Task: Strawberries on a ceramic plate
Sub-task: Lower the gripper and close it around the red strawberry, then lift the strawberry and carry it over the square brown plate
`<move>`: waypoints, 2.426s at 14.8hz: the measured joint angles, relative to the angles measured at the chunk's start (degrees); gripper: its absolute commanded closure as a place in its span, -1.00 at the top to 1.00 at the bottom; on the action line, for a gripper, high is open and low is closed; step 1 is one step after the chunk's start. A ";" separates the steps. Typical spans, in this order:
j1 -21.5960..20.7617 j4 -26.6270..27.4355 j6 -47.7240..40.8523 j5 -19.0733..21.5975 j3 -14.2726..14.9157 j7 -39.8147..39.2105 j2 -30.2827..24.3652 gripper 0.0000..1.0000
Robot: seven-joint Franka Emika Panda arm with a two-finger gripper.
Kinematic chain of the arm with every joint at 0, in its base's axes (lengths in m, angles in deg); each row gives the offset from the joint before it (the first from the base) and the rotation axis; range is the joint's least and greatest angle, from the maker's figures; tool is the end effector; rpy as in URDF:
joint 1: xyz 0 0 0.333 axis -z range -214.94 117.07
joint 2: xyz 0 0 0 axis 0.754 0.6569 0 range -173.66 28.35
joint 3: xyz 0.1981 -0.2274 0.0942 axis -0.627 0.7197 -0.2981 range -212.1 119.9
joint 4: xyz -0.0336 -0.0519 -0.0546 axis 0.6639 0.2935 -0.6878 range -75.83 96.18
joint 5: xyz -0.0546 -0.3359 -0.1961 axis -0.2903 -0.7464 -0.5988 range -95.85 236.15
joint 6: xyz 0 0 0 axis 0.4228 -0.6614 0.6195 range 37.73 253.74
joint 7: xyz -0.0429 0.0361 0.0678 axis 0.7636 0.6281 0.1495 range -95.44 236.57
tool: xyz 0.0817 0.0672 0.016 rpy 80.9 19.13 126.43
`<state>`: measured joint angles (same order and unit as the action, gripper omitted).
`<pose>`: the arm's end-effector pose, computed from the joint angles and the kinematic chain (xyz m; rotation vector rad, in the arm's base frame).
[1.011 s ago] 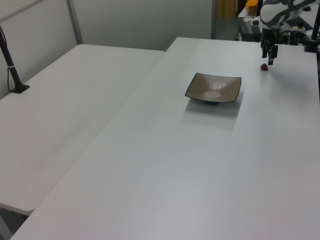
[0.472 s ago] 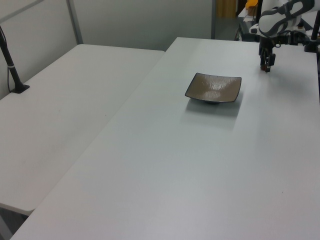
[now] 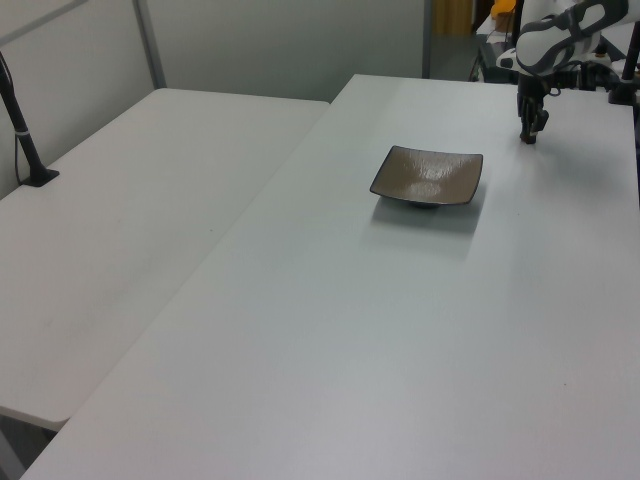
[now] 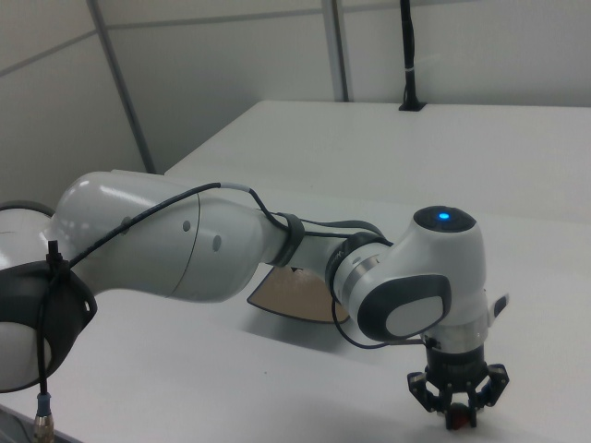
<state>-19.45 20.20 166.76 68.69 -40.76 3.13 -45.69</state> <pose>0.5471 -0.3747 0.3079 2.9510 0.9049 -0.0559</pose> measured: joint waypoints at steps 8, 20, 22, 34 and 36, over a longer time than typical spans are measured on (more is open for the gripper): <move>-4.05 -4.69 -12.47 0.00 -0.94 0.00 -3.70 -1.00; -18.65 -7.33 -16.42 1.26 -2.54 25.32 -7.99 -1.00; -19.45 -7.33 -16.38 2.56 -3.74 28.63 -7.77 -1.00; -23.11 -3.51 -1.89 5.69 -6.24 38.15 -2.57 -0.74; -23.60 -2.70 -0.54 5.69 -6.31 38.21 -1.90 0.55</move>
<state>-43.05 17.50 166.22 74.38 -47.07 41.34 -47.59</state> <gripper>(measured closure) 0.678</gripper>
